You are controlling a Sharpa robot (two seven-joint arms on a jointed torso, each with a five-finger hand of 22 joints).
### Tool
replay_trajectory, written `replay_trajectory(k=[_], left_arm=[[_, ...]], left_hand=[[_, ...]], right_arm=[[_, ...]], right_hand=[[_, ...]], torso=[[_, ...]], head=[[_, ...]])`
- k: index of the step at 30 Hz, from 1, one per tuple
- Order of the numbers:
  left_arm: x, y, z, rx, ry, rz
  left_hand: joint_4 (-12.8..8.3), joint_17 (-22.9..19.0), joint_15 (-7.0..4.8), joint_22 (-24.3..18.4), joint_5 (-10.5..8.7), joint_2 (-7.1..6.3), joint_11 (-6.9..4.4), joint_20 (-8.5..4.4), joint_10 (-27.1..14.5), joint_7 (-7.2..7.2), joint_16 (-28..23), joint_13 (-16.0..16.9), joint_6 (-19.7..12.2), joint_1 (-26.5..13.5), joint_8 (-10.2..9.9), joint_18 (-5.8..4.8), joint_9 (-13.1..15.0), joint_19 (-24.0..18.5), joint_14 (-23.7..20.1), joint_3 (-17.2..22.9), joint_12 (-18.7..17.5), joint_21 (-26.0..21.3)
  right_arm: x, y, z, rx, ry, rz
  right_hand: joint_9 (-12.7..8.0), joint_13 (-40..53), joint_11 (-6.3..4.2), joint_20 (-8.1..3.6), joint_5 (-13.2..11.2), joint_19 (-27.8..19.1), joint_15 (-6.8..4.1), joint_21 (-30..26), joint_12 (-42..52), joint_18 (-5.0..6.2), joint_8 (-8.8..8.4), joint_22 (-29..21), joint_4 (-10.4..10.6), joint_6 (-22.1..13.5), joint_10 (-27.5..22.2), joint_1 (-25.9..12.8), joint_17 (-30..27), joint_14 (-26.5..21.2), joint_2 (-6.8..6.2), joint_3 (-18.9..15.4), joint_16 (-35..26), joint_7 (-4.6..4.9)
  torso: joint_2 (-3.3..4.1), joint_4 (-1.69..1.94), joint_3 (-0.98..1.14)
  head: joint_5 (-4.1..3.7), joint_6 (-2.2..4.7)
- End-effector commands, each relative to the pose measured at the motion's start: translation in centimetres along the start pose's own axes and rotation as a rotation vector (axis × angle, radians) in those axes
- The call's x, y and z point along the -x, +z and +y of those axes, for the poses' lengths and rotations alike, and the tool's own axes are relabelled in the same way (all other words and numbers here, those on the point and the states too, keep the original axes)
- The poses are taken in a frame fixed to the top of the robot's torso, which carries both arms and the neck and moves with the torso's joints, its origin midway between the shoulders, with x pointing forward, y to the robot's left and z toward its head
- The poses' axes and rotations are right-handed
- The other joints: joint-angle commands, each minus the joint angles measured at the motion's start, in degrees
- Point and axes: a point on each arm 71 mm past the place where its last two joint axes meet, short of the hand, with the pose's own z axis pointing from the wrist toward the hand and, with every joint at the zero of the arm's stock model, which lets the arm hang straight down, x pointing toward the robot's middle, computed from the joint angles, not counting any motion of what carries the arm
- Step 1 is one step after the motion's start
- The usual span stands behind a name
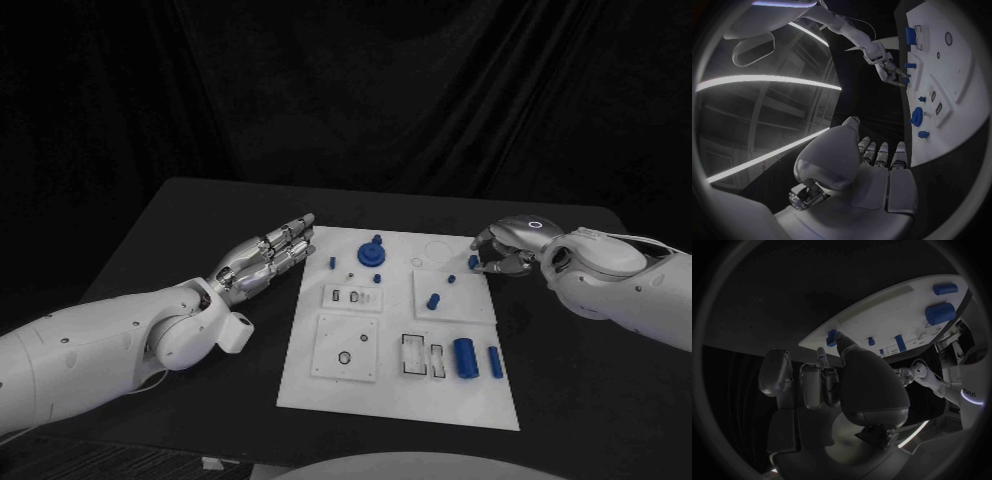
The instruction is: Assemble the parts on the task board
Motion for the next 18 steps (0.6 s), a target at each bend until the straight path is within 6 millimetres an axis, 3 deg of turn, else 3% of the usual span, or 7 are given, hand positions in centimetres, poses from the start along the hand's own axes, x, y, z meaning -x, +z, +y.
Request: replay_trajectory(k=[1,5,18], left_arm=[[-0.15,0.06,-0.09,-0.016,-0.006,0.007],[-0.13,0.06,-0.06,-0.014,-0.007,0.007],[-0.09,0.08,0.0,-0.013,-0.007,0.007]], left_hand=[[0.0,-0.1,0.5,-0.1,0.36,-0.27,0.38,0.4,0.0,0.29,-0.2,-0.1,0.1,0.4,0.1,0.98,0.0,-0.1,0.0,0.3,-0.2,-0.2],[0.0,-0.1,0.5,-0.1,0.36,-0.27,0.38,0.4,0.0,0.29,-0.2,-0.1,0.1,0.4,0.1,0.98,0.0,-0.1,0.0,0.3,-0.2,-0.2],[-0.1,-0.1,0.55,-0.1,0.38,-0.26,0.43,0.43,0.0,0.28,-0.2,-0.1,0.0,0.5,0.1,0.98,0.0,-0.1,0.0,0.3,-0.2,-0.2]], right_arm=[[-0.18,-0.02,0.03,0.004,-0.003,0.0],[-0.24,0.05,0.08,0.008,-0.003,0.001],[-0.4,0.36,0.45,0.02,-0.004,0.007]], right_hand=[[0.1,13.8,0.33,0.24,1.1,0.0,0.35,-0.3,0.0,0.55,-0.04,7.5,-0.1,0.5,4.9,0.5,9.8,4.5,0.3,-0.2,-0.3,-0.07],[0.3,13.8,0.28,0.22,3.2,0.0,0.31,-0.4,0.0,0.56,-0.05,7.5,-0.3,1.1,4.9,1.0,9.8,4.5,0.38,0.0,-0.4,-0.15],[0.7,13.8,0.21,0.16,5.5,0.1,0.24,-0.7,0.0,0.57,0.26,7.6,-0.5,2.5,4.9,1.6,9.8,4.5,0.42,0.5,-0.5,-0.22]], torso=[[-0.01,0.0,-0.03],[-0.01,0.02,-0.02],[0.01,0.03,-0.03]], head=[[-0.02,-0.05],[-0.04,-0.14],[-0.09,-0.25]])
